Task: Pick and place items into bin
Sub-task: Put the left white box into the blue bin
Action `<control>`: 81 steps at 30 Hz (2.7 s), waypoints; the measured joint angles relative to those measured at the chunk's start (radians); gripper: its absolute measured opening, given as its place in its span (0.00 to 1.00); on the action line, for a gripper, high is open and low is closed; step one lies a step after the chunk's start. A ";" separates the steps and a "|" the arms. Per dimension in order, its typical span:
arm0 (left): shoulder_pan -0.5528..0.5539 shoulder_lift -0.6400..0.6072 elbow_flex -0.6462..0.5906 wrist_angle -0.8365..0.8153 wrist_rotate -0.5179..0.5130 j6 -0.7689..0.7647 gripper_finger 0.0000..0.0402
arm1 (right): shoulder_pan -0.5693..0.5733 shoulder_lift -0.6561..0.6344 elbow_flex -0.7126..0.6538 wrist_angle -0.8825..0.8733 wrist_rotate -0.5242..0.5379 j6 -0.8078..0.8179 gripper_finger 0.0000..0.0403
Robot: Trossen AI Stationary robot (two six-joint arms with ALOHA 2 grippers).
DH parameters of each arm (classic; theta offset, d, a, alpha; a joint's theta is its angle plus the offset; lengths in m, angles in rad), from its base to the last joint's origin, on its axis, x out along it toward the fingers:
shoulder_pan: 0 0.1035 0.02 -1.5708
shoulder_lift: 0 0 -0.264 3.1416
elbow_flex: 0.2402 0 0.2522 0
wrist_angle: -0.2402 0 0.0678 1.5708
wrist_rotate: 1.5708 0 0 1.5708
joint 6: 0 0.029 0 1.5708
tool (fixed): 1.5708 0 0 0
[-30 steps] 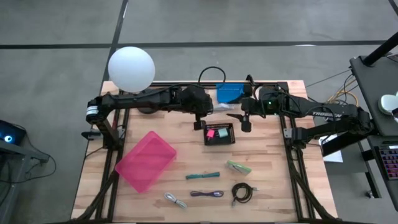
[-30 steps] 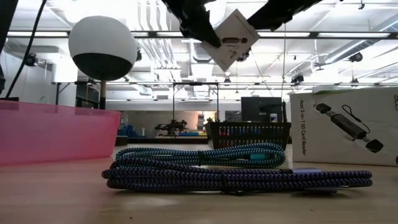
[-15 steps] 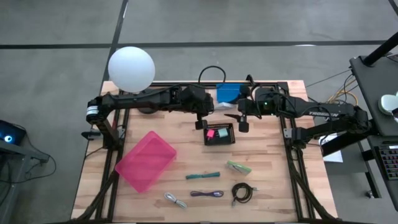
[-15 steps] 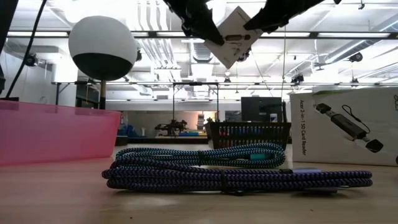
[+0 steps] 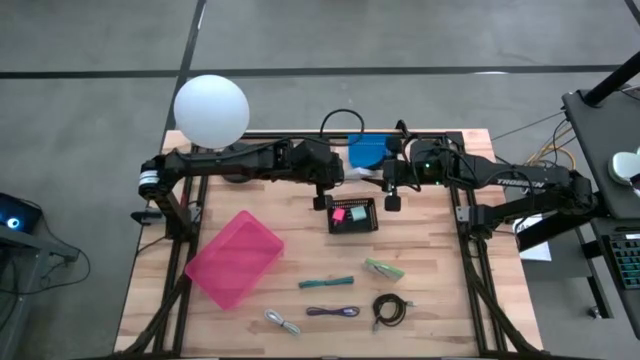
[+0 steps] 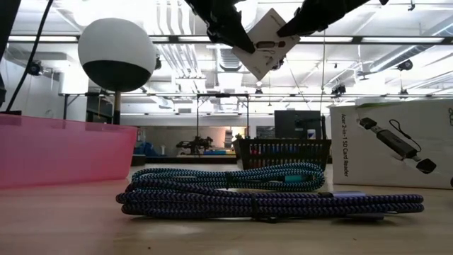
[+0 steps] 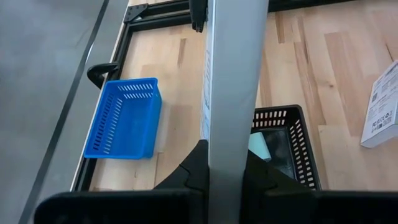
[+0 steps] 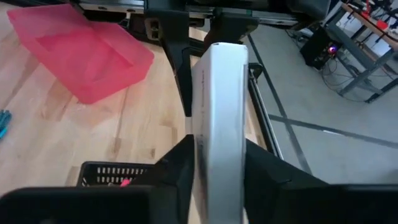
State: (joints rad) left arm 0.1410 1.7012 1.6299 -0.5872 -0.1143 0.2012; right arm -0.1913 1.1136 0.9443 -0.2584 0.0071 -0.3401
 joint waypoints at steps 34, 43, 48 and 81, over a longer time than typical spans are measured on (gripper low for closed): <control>0.029 -0.175 -0.025 -0.063 -0.293 0.147 0.41 | -0.356 0.000 0.001 -0.022 -0.001 0.577 0.09; 0.030 -0.230 -0.027 -0.059 -0.396 0.147 0.41 | -0.524 0.100 -0.016 -0.017 -0.174 0.844 0.09; 0.030 -0.240 -0.027 -0.059 -0.398 0.148 0.41 | -0.567 0.207 -0.016 0.010 -0.200 0.952 0.08; 0.030 -0.240 -0.027 -0.058 -0.399 0.156 0.41 | -0.597 0.403 -0.017 0.040 -0.121 1.253 0.08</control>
State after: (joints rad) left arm 0.1711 1.4616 1.6028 -0.6453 -0.5137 0.3569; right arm -0.7879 1.5162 0.9272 -0.2180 -0.1139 0.9128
